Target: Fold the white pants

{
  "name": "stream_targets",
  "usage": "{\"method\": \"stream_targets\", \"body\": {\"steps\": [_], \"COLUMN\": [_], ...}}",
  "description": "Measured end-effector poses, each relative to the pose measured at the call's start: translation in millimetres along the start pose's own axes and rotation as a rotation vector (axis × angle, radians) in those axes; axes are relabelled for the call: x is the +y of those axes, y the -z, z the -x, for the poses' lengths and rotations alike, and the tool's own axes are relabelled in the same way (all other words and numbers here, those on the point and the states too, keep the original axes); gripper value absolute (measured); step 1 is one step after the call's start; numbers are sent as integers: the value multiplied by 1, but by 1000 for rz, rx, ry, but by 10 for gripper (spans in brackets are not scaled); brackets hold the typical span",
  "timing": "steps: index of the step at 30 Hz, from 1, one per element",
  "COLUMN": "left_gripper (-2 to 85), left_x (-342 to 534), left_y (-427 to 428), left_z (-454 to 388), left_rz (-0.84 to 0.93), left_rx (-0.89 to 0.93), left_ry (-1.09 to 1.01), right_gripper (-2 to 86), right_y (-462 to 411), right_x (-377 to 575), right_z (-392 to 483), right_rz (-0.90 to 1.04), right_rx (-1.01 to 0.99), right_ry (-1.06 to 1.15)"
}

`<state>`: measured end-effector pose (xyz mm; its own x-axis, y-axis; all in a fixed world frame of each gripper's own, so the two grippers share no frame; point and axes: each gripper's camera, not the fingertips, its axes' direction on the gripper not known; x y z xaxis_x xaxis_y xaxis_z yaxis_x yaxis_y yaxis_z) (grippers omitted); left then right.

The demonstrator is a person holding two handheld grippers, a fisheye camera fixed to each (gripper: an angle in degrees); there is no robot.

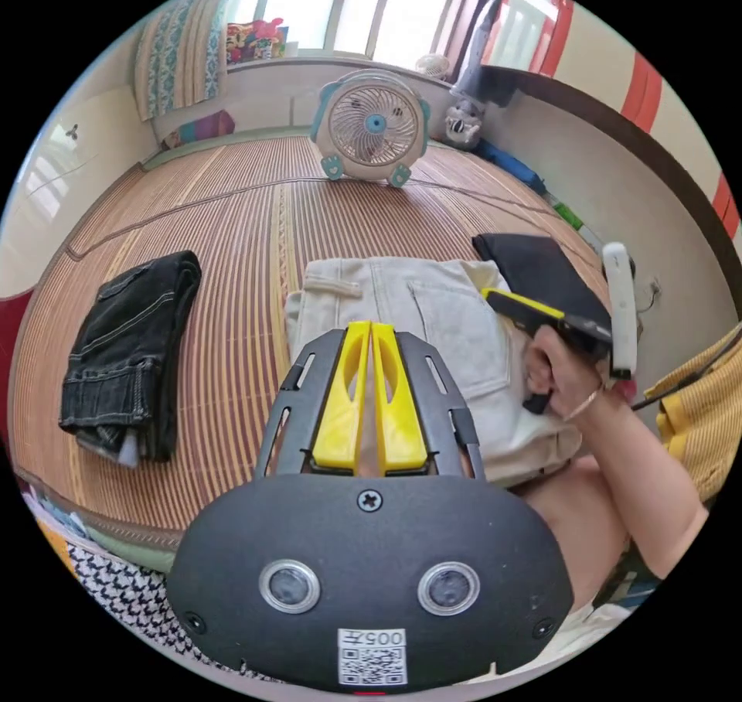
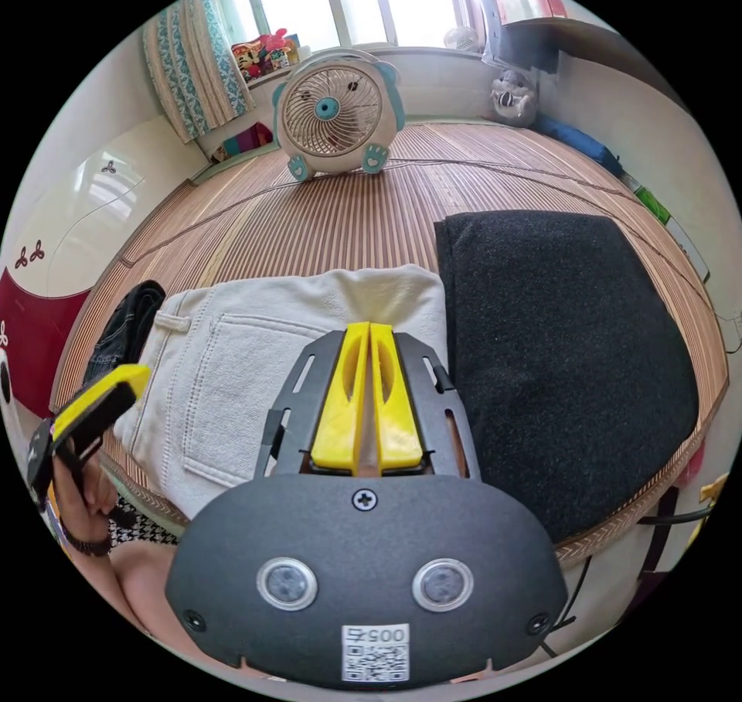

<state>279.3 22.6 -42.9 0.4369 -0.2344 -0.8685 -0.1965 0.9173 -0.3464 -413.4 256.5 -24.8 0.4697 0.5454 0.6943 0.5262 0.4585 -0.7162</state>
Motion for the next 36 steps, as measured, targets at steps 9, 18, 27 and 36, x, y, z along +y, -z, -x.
{"method": "stream_targets", "body": {"steps": [9,18,27,36], "left_gripper": [-4,-7,-7,-7], "left_x": [17,-19,-41,-91], "left_y": [-26,-50,-57,-80], "left_z": [10,38,49,42], "left_rz": [123,172,82,64], "left_rx": [-10,68,-39,-189], "left_ry": [-144,-85,-50,-166], "right_gripper": [-9,-9,-9,-9], "right_y": [-5,-13,-19,-16], "right_x": [-8,-30,-40,-21], "right_z": [19,31,50,77], "right_rz": [50,202,349,482], "right_rx": [63,73,99,17], "right_ry": [-8,95,274,456]}}
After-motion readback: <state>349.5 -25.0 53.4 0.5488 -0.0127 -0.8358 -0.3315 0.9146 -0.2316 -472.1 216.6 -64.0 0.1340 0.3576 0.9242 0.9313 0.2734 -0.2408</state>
